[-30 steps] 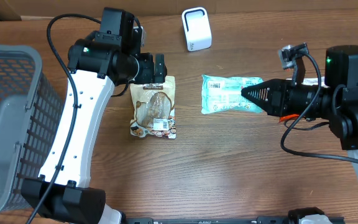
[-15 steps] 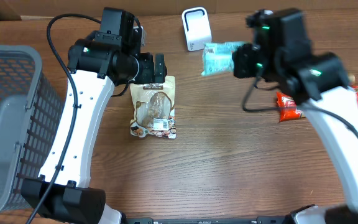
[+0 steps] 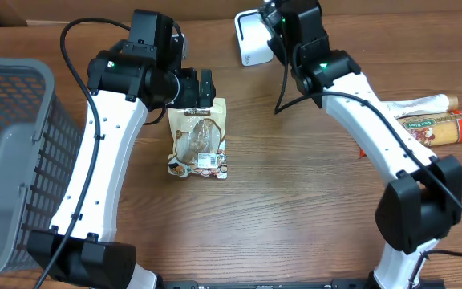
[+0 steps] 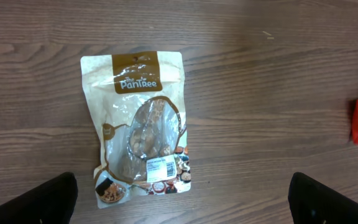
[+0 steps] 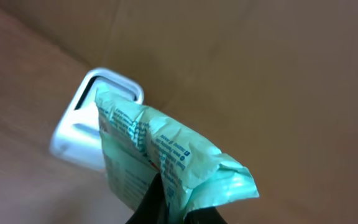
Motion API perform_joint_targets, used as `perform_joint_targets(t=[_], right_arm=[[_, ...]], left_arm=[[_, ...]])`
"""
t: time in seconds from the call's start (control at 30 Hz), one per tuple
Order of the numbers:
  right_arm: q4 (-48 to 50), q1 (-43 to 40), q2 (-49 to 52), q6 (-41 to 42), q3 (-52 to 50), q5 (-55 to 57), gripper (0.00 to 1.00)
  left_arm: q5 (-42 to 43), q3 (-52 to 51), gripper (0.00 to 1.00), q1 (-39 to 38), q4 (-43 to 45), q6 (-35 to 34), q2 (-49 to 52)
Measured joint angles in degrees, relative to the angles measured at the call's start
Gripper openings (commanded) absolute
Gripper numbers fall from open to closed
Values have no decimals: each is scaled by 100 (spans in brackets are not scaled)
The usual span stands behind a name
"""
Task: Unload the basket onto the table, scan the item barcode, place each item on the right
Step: 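Hold the wipes packet at the white scanner with the right gripper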
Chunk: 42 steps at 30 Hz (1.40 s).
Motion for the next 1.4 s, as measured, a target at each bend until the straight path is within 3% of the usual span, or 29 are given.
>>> perform_joint_targets(t=[0.47,0.77,1.4], right_arm=[[3112,-2,1475,-2184,0,269,4],[3309,0,1853,-3047,0,315,4],[3331,0,1858,-3226,0,330,4]], left_arm=[[0,0,100,0,0,0,0],[0,0,100,0,0,0,0],[0,0,100,0,-2,0,0]])
